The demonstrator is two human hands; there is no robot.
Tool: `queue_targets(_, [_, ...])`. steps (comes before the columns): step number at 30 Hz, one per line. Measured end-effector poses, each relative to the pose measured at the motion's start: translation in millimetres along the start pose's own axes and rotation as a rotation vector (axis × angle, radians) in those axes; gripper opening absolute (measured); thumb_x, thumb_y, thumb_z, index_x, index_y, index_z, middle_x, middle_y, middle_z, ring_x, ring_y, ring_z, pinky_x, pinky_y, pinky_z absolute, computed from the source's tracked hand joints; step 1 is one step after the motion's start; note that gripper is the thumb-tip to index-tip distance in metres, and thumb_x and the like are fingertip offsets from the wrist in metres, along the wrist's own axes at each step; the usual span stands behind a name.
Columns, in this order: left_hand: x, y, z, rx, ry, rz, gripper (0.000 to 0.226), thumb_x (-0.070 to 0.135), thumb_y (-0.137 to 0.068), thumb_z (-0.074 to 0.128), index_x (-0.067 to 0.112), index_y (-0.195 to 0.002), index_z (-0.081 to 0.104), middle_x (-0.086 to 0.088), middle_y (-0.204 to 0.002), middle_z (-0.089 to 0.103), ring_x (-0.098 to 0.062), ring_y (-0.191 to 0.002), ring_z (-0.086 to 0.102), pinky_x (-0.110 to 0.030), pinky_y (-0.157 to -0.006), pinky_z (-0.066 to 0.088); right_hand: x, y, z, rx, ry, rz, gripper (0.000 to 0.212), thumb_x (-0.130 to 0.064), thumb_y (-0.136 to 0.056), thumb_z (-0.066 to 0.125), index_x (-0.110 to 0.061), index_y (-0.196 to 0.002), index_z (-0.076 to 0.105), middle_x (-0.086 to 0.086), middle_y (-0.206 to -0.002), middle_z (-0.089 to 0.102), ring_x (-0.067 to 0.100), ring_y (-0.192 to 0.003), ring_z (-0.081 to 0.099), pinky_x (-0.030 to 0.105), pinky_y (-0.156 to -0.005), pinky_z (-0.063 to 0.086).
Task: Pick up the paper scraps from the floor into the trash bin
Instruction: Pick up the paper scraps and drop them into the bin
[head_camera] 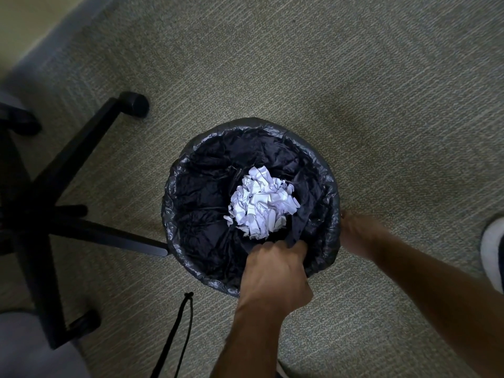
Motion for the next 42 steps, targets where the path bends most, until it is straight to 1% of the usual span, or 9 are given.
queue_targets(11, [0, 0, -3, 0.011, -0.012, -0.001, 0.032, 0.020, -0.064, 0.058, 0.022, -0.096, 0.057, -0.001, -0.074, 0.059, -0.026, -0.068, 0.060, -0.033, -0.066, 0.046, 24, -21, 17, 0.012, -0.197, 0.203, 0.032, -0.022, -0.100, 0.049, -0.016, -0.132, 0.046, 0.008, -0.123, 0.060, 0.024, -0.101, 0.068, 0.038, -0.079, 0.060])
queue_targets(16, [0, 0, -3, 0.007, -0.002, 0.014, 0.033, 0.019, -0.066, 0.057, 0.022, -0.099, 0.056, -0.002, -0.078, 0.059, -0.025, -0.073, 0.060, -0.034, -0.071, 0.048, 54, -36, 27, -0.019, -0.376, 0.371, 0.031, -0.023, -0.079, 0.078, -0.016, -0.102, 0.059, 0.003, -0.087, 0.069, 0.023, -0.077, 0.069, 0.042, -0.068, 0.061])
queue_targets(21, [0, -1, -4, 0.009, -0.003, 0.001, 0.033, 0.020, -0.064, 0.057, 0.022, -0.096, 0.057, -0.002, -0.077, 0.059, -0.027, -0.072, 0.060, -0.033, -0.069, 0.047, 59, -18, 15, -0.089, -0.511, 0.480, 0.038, -0.013, -0.062, 0.083, -0.019, -0.089, 0.057, 0.005, -0.087, 0.070, 0.026, -0.083, 0.070, 0.041, -0.075, 0.060])
queue_targets(25, [1, 1, -3, 0.005, -0.011, -0.001, 0.034, 0.019, -0.066, 0.055, 0.021, -0.101, 0.056, -0.002, -0.078, 0.057, -0.027, -0.074, 0.059, -0.033, -0.070, 0.045, 59, 4, 1, 0.063, -0.701, 0.540, 0.018, -0.006, -0.071, 0.072, -0.013, -0.081, 0.061, 0.004, -0.079, 0.074, 0.025, -0.080, 0.071, 0.040, -0.073, 0.059])
queue_targets(29, [1, 3, -6, -0.006, -0.012, -0.027, 0.038, 0.019, -0.067, 0.057, 0.022, -0.105, 0.057, 0.000, -0.076, 0.054, -0.026, -0.075, 0.058, -0.032, -0.069, 0.043, 57, 35, -20, 0.261, -0.876, 0.590, 0.012, -0.005, -0.082, 0.065, -0.014, -0.076, 0.060, -0.007, -0.070, 0.067, 0.009, -0.066, 0.063, 0.017, -0.052, 0.038])
queue_targets(31, [1, 3, -6, -0.012, -0.005, -0.032, 0.040, 0.019, -0.068, 0.059, 0.021, -0.107, 0.056, -0.002, -0.079, 0.056, -0.026, -0.077, 0.059, -0.032, -0.071, 0.044, 59, 56, -24, 0.370, -1.105, 0.666, 0.006, -0.008, -0.081, 0.068, -0.013, -0.078, 0.067, -0.015, -0.065, 0.066, -0.002, -0.055, 0.060, 0.011, -0.048, 0.039])
queue_targets(34, [1, 5, -9, -0.016, 0.009, -0.043, 0.041, 0.019, -0.069, 0.060, 0.021, -0.110, 0.056, -0.002, -0.079, 0.057, -0.026, -0.077, 0.058, -0.033, -0.073, 0.046, 54, 81, -31, 0.532, -1.539, 0.749, 0.007, -0.016, -0.081, 0.077, -0.013, -0.085, 0.072, 0.000, -0.078, 0.076, 0.017, -0.074, 0.075, 0.029, -0.068, 0.061])
queue_targets(38, [2, 6, -10, -0.021, 0.013, -0.056, 0.044, 0.018, -0.070, 0.060, 0.021, -0.114, 0.056, -0.002, -0.080, 0.056, -0.023, -0.073, 0.053, -0.034, -0.074, 0.046, 36, 106, -65, 0.791, -2.092, 0.721, 0.019, -0.001, -0.084, 0.076, 0.007, -0.098, 0.067, 0.012, -0.095, 0.075, 0.023, -0.094, 0.075, 0.020, -0.073, 0.058])
queue_targets(42, [1, 8, -11, -0.033, 0.014, -0.070, 0.046, 0.019, -0.071, 0.061, 0.022, -0.116, 0.055, -0.001, -0.079, 0.054, -0.021, -0.070, 0.046, -0.034, -0.074, 0.046, 9, 118, -110, 0.832, -2.230, 0.565, 0.005, -0.003, -0.086, 0.072, -0.006, -0.087, 0.069, 0.009, -0.091, 0.072, 0.024, -0.092, 0.074, 0.023, -0.076, 0.059])
Point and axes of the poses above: each hand's wrist, its own y-axis away from the middle knuckle, its own z-axis out of the palm, x = y × z, the point moved 8 cm from there along -y, towards the middle knuckle
